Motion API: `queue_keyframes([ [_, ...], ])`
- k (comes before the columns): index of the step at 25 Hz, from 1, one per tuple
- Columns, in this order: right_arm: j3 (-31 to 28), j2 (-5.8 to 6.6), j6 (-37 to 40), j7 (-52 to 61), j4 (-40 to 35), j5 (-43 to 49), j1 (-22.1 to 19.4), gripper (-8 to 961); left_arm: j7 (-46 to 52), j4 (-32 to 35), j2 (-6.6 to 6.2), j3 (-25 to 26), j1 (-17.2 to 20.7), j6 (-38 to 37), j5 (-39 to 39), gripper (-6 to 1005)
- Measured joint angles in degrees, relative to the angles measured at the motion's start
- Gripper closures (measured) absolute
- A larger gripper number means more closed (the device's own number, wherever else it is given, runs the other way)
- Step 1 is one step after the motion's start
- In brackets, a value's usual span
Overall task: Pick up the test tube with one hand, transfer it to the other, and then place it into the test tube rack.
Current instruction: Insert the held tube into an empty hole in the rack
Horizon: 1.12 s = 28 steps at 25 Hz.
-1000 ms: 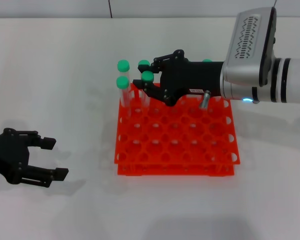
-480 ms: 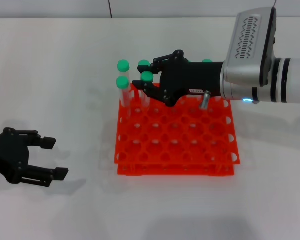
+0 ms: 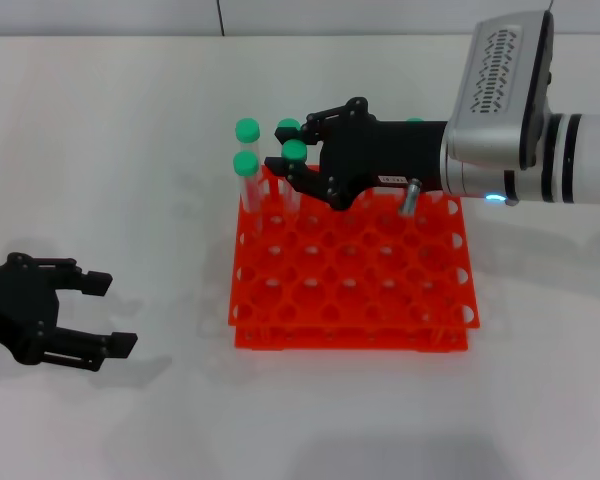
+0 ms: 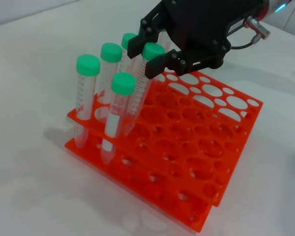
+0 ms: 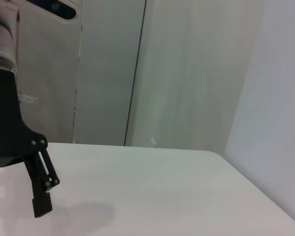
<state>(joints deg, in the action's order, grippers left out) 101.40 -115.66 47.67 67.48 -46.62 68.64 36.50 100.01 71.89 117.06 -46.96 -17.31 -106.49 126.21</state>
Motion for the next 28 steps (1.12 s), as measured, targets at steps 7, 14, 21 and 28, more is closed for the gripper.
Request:
queue_keyframes([
  [7,-0.07,0.04,0.05,0.21,0.04,0.00,0.15,680,0.00,0.00,-0.08,-0.10,-0.01,0.06,0.00,121],
  [14,-0.14,0.08,0.06,0.23,0.04,0.00,0.14,670,0.00,0.00,-0.08,-0.15,-0.01,0.06,0.00,121],
  [21,-0.07,0.08,0.17,0.27,0.04,0.00,0.10,657,0.00,0.00,-0.08,-0.15,-0.08,0.05,0.07,120],
  [28,0.09,0.08,0.35,0.27,-0.11,0.00,0.04,643,0.00,0.00,-0.08,-0.14,-0.17,0.05,0.10,120],
])
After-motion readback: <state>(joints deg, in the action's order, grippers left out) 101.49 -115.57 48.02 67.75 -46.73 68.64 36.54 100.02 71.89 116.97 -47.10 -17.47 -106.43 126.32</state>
